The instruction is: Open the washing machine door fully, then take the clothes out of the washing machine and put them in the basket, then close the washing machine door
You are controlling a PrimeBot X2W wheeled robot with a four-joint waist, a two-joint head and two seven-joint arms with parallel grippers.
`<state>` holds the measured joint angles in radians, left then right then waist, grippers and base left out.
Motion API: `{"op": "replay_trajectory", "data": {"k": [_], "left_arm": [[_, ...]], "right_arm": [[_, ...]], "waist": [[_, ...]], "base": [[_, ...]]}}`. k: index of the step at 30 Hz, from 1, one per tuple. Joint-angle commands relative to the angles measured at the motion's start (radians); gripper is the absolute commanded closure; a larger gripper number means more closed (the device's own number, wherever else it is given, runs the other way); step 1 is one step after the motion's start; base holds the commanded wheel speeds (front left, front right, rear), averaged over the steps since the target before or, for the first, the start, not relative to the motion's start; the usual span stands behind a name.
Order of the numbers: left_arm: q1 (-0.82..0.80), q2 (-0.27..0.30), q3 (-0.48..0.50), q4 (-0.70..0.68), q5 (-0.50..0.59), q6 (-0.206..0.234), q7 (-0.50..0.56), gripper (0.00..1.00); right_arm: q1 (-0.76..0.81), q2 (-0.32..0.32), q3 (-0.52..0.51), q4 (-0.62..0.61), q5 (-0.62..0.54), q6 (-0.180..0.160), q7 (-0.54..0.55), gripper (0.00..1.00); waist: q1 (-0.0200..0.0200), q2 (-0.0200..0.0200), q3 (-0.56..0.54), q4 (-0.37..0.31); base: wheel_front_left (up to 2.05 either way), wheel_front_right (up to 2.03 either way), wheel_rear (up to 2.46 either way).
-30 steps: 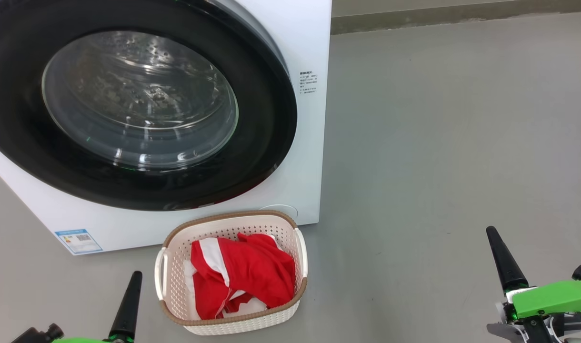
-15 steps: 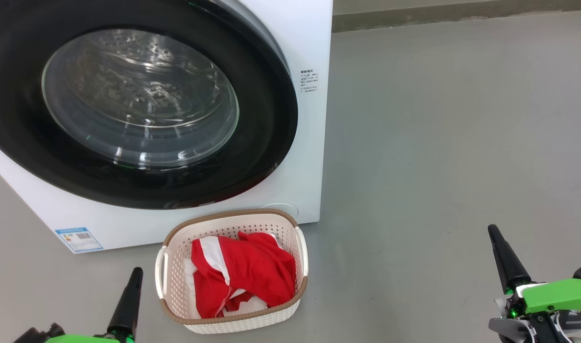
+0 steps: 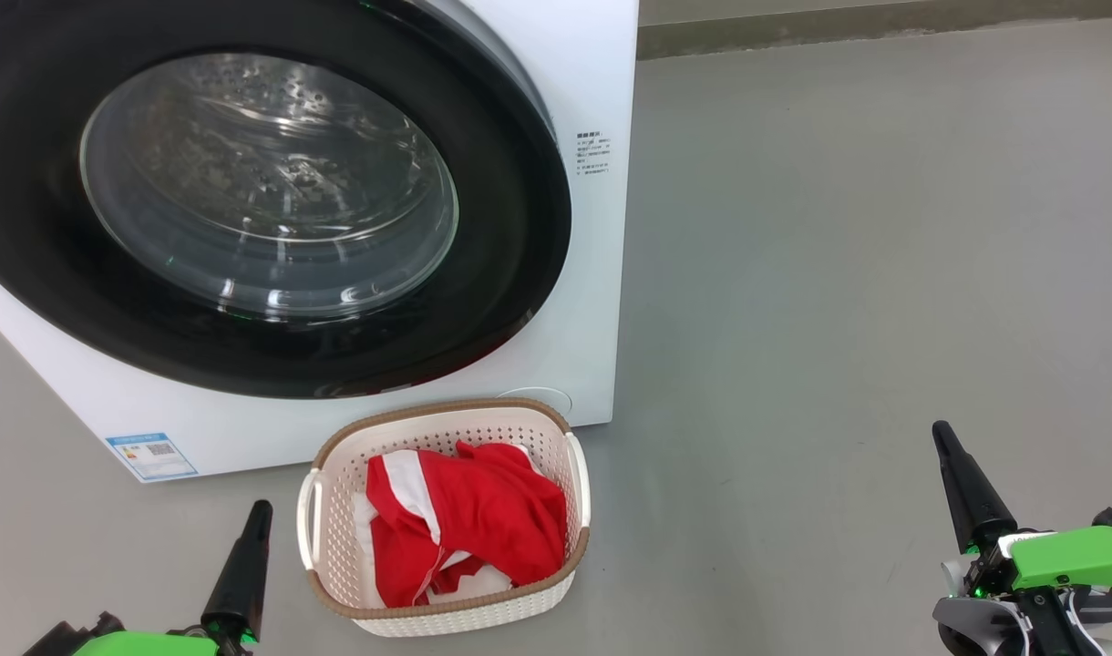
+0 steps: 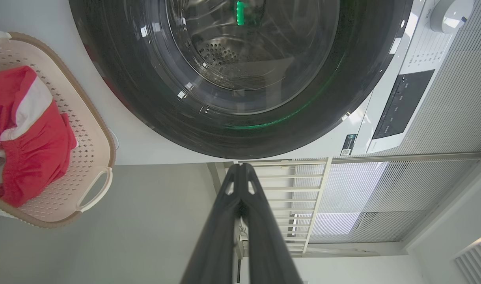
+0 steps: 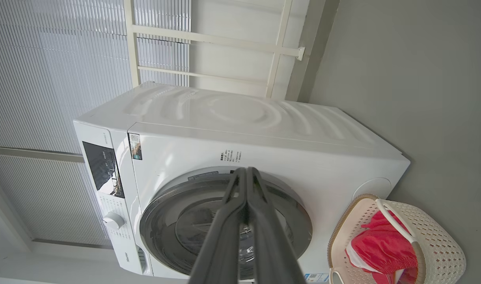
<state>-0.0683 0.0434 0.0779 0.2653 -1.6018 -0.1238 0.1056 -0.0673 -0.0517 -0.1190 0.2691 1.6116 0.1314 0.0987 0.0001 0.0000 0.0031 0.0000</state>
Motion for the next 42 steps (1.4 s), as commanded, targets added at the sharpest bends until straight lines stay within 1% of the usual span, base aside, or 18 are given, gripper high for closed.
{"op": "replay_trajectory", "data": {"k": [1,42], "left_arm": [[-0.04,0.008,0.036,-0.02,-0.007,-0.007,0.008,1.0],[-0.04,0.007,0.036,-0.02,-0.006,-0.007,0.008,1.0]], "right_arm": [[-0.04,-0.006,0.014,-0.025,0.005,-0.001,0.007,1.0],[-0.04,-0.002,0.01,-0.025,0.001,-0.001,0.011,1.0]], "waist": [[-0.0001,0.0,0.0,0.0],[-0.0001,0.0,0.0,0.0]], "base": [[0.0,0.0,0.0],[0.0,0.0,0.0]]}}
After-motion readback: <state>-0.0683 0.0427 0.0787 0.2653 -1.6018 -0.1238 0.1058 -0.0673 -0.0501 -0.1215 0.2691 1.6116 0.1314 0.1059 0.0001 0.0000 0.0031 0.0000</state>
